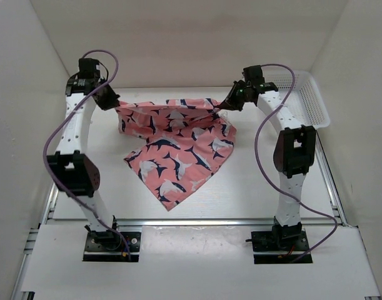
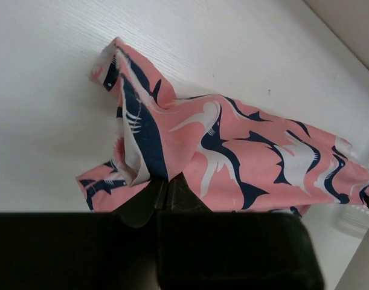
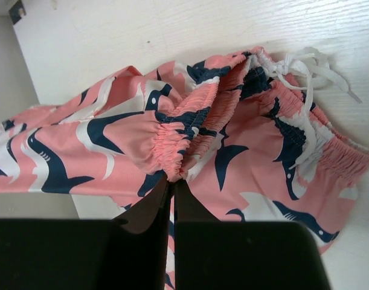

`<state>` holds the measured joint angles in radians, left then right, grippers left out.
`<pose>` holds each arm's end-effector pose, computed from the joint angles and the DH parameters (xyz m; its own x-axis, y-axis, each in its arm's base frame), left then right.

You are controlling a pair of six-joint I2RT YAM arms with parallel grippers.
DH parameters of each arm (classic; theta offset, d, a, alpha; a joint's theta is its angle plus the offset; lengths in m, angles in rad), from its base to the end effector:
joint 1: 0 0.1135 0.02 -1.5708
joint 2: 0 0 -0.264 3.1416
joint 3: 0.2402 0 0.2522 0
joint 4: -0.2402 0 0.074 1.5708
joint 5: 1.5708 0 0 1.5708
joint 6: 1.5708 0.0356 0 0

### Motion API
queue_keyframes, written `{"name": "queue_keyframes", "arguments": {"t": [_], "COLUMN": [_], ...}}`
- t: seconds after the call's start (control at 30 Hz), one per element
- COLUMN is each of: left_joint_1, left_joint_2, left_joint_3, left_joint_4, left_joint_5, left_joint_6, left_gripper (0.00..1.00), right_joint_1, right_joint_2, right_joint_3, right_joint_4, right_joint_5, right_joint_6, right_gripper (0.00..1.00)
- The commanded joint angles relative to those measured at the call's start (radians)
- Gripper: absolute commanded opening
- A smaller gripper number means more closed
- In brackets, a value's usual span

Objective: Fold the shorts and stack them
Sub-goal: Fold the shorts

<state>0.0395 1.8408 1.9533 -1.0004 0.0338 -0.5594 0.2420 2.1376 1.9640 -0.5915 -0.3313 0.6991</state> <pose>0.3960 0.0144 0.3700 -0.6474 -0.5564 -0.5209 -0.4267 0.8309 -0.3571 0.4740 0.1289 0.2784 -0.8071 0.4276 -0.4071 0.0849 0.7665 0.6366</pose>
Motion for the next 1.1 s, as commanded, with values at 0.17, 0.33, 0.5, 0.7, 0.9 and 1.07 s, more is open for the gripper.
{"name": "queue_keyframes", "arguments": {"t": [0.17, 0.33, 0.5, 0.7, 0.9, 1.07], "left_joint_1": [-0.124, -0.236, -0.400, -0.585, -0.679, -0.753], "left_joint_2": [-0.457, -0.635, -0.732, -0.742, -0.674, -0.652], "left_joint_3": [-0.442, -0.646, -0.824, -0.913, -0.952, -0.973], "left_joint_4": [-0.003, -0.012, -0.003, 0.006, 0.016, 0.025], "left_joint_5": [0.018, 0.018, -0.001, -0.046, -0.046, -0.034], "left_joint_6": [-0.076, -0.166, -0.316, -0.430, -0.484, -0.484], "left_gripper": [0.10, 0.10, 0.10, 0.10, 0.10, 0.43], "right_joint_1": [-0.040, -0.076, -0.098, -0.107, -0.107, -0.107], "right_joint_2": [-0.234, -0.315, -0.366, -0.386, -0.338, -0.328], "right_joint_3": [-0.183, -0.365, -0.508, -0.556, -0.499, -0.464], "right_joint_4": [-0.021, -0.030, -0.030, -0.030, -0.021, -0.051], "right_joint_5": [0.046, 0.095, 0.152, 0.227, 0.325, 0.377], "right_joint_6": [-0.036, -0.064, -0.082, -0.092, -0.121, -0.141], "right_gripper": [0.00, 0.00, 0.00, 0.00, 0.00, 0.06]}}
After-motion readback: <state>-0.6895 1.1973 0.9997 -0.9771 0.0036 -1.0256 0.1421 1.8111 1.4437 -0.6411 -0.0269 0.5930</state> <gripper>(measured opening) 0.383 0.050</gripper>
